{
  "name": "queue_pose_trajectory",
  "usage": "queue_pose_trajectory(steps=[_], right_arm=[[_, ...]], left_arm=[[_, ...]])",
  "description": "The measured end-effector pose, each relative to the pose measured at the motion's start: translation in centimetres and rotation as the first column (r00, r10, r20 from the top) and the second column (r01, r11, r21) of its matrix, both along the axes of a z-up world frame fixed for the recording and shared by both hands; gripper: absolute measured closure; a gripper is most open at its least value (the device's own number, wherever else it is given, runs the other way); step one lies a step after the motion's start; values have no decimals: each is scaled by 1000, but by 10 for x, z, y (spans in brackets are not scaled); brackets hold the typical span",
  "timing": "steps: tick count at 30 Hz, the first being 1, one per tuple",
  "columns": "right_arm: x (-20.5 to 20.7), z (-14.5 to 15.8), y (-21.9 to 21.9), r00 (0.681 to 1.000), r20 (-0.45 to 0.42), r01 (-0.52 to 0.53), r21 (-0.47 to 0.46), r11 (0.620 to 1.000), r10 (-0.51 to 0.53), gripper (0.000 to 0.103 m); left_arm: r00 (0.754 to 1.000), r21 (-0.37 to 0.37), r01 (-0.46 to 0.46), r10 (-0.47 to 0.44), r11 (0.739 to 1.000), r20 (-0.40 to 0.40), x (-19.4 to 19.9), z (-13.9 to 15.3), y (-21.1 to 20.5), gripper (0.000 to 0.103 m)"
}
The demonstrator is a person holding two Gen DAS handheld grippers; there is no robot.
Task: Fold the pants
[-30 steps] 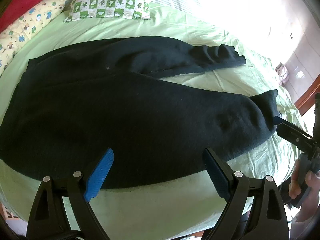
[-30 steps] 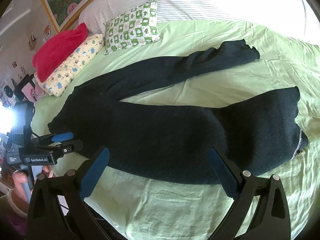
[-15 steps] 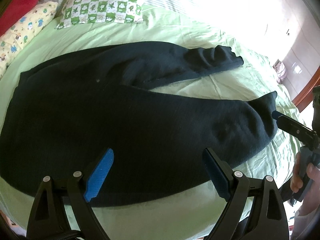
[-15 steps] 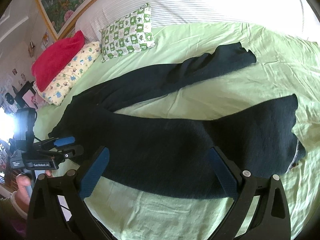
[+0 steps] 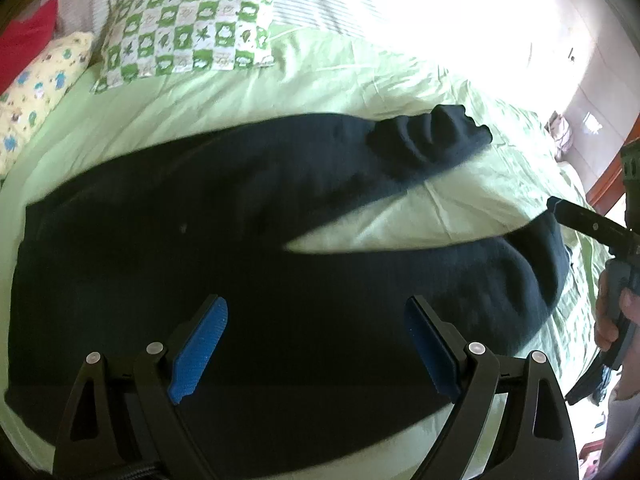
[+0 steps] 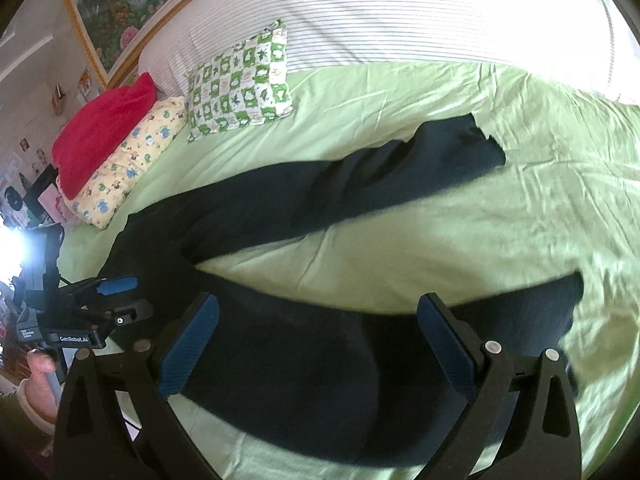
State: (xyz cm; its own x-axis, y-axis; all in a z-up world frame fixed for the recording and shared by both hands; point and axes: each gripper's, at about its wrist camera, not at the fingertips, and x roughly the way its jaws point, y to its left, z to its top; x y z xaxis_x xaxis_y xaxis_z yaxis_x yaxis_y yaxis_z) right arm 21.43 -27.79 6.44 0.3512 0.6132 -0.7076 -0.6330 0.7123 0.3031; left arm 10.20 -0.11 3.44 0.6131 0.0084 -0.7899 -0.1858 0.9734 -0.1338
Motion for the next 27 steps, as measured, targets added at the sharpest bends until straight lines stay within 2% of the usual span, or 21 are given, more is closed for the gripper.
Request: queue_pose_trajectory(steps=[8,16,23,27], right_arm=[[48,10,7,1000,13,10,-28,1000,-9,4],[101,12,13,1000,14,24,-73,997,-23,11],[153,10,14,998,8,56,-103,993,-56,13],[194,1,13,996,-43,78,-90,993,-82,23]], left_arm=[[999,42,44,-44,998,-2,42,7,3,12],[996,46,87,-87,995,17,87,18,12,12],[990,114,131,-135,985,28,133,25,21,12],[982,113,186,-188,976,-1,163,22,26,12]])
